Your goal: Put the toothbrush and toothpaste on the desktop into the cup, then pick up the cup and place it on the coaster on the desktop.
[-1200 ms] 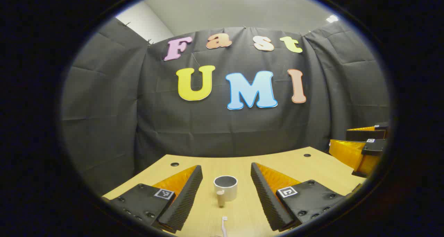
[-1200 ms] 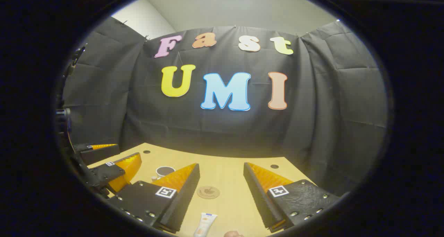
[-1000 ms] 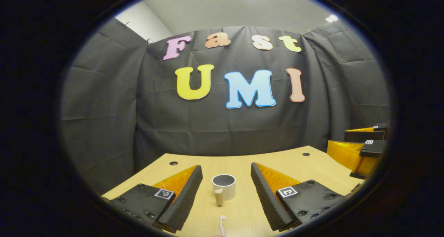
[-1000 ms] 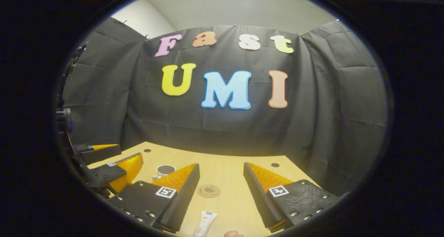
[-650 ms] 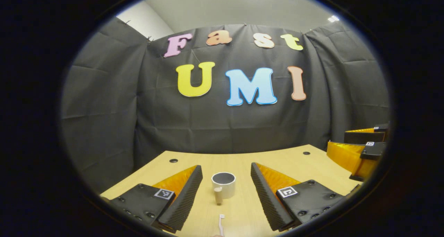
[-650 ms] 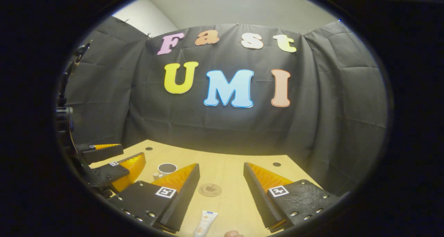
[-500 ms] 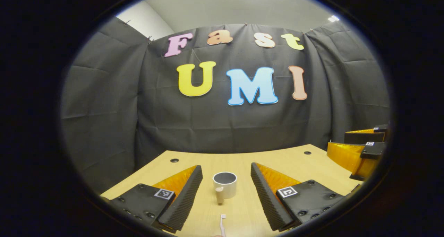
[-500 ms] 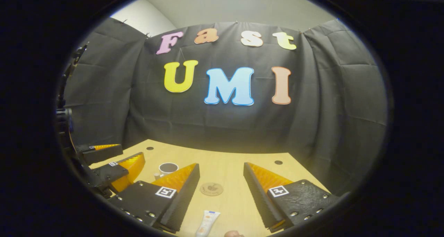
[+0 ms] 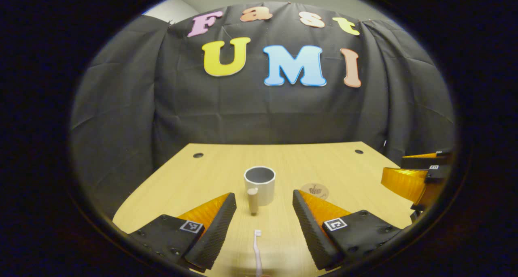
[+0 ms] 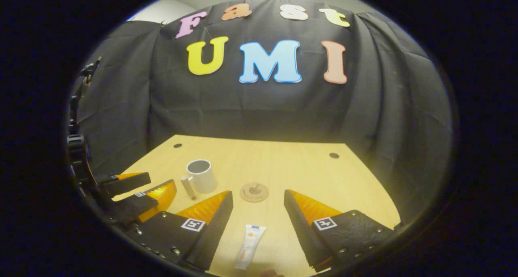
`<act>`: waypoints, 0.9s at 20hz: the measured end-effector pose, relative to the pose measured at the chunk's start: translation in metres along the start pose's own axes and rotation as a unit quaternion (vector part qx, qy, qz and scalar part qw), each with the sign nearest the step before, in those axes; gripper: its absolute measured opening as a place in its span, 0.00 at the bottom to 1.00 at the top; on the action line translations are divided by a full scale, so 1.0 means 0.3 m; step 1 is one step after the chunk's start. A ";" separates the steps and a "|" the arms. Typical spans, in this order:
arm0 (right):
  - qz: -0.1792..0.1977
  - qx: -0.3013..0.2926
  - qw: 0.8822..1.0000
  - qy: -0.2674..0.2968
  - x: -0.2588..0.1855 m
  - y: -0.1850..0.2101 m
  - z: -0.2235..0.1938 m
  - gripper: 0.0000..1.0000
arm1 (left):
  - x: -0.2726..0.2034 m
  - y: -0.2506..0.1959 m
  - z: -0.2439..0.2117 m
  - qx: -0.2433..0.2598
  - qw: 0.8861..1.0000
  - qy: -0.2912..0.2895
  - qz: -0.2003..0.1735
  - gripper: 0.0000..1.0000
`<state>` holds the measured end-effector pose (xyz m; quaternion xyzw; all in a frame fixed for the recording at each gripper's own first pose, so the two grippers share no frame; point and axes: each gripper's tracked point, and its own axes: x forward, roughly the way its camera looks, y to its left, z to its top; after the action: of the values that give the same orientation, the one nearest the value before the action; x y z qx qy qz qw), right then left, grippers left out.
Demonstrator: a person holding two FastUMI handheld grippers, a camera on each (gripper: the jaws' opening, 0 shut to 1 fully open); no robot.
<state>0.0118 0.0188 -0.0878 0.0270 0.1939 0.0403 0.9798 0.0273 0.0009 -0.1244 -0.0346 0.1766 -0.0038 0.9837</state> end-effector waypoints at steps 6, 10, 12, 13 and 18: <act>0.016 0.014 0.994 0.110 0.063 0.018 -0.149 0.84 | 0.069 0.017 -0.152 -0.015 0.995 0.098 -0.008 0.93; 0.029 0.016 0.981 0.191 0.085 0.049 -0.264 0.84 | 0.103 0.029 -0.285 -0.019 0.983 0.184 -0.006 0.93; 0.036 0.017 0.973 0.227 0.097 0.060 -0.319 0.84 | 0.113 0.036 -0.351 -0.022 0.974 0.226 -0.005 0.93; 0.038 0.016 0.969 0.244 0.102 0.064 -0.338 0.84 | 0.114 0.036 -0.379 -0.024 0.969 0.246 -0.007 0.93; 0.026 0.022 0.942 0.334 0.105 0.047 -0.463 0.84 | 0.090 0.032 -0.529 -0.018 0.932 0.361 -0.015 0.93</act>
<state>-0.0132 0.0408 -0.2269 0.0390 0.5097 0.0683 0.8568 -0.0027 -0.0007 -0.2827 -0.0514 0.5191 -0.0271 0.8527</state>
